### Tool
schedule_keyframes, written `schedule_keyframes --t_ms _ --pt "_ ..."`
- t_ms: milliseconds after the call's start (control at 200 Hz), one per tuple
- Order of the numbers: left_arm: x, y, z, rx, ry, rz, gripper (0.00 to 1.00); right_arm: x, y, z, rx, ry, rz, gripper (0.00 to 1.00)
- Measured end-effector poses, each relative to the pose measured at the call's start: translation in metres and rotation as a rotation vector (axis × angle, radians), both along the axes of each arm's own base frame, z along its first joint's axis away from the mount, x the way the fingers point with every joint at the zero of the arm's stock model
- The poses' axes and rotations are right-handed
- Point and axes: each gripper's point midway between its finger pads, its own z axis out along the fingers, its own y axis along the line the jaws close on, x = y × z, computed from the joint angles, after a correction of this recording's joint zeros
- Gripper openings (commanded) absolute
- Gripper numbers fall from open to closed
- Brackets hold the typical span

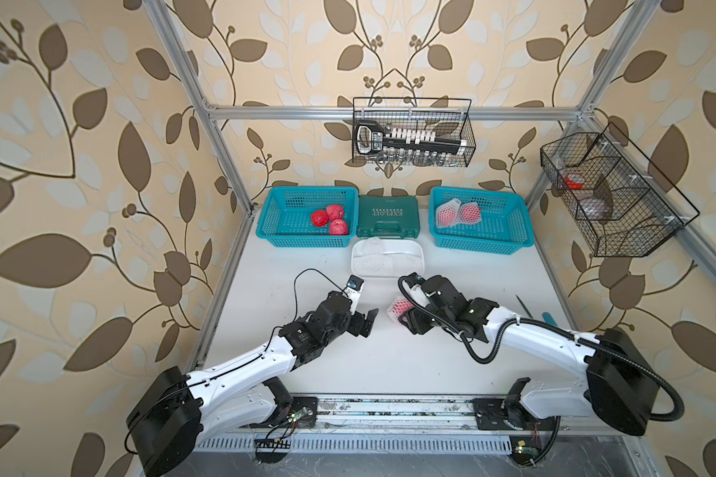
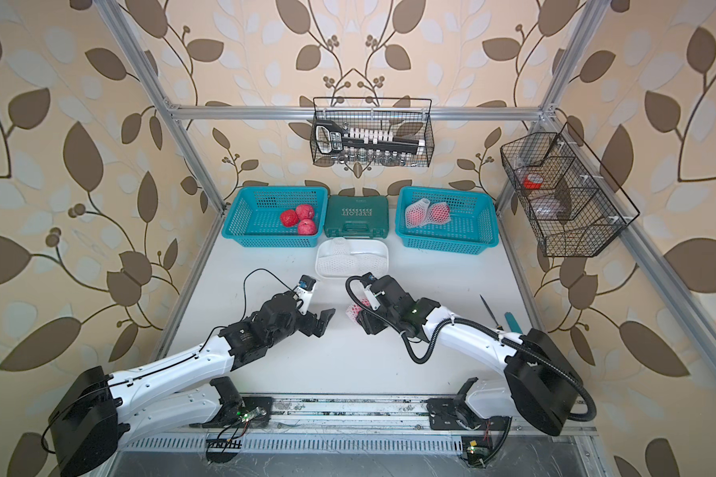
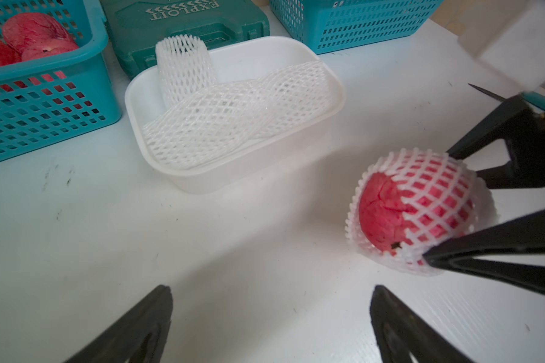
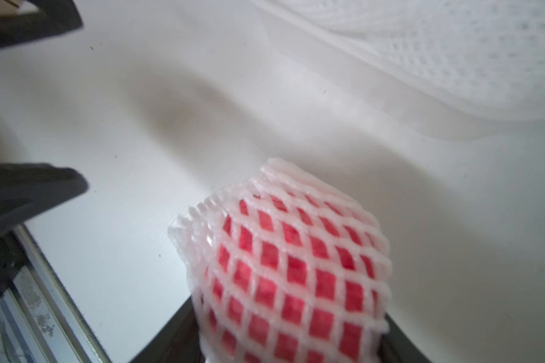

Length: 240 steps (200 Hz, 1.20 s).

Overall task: Remove foam nets from apples
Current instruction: Place the apple at the center of the board.

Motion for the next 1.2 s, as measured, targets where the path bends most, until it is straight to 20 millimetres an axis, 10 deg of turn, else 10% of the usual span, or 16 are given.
schedule_keyframes --t_ms 600,865,1020,1200 --pt "-0.005 0.003 -0.006 0.030 0.011 -0.018 0.99 0.008 0.028 -0.031 -0.029 0.020 0.140 0.95" --pt "-0.010 -0.018 -0.007 0.017 0.049 -0.123 0.97 0.014 0.033 0.044 0.141 -0.120 0.143 0.99" --pt "-0.008 -0.043 -0.002 -0.017 0.076 -0.212 0.92 0.035 0.002 0.088 0.302 -0.188 0.033 0.99" --pt "-0.011 -0.075 -0.003 -0.032 0.108 -0.322 0.88 0.054 -0.064 0.061 0.404 -0.074 -0.199 0.95"
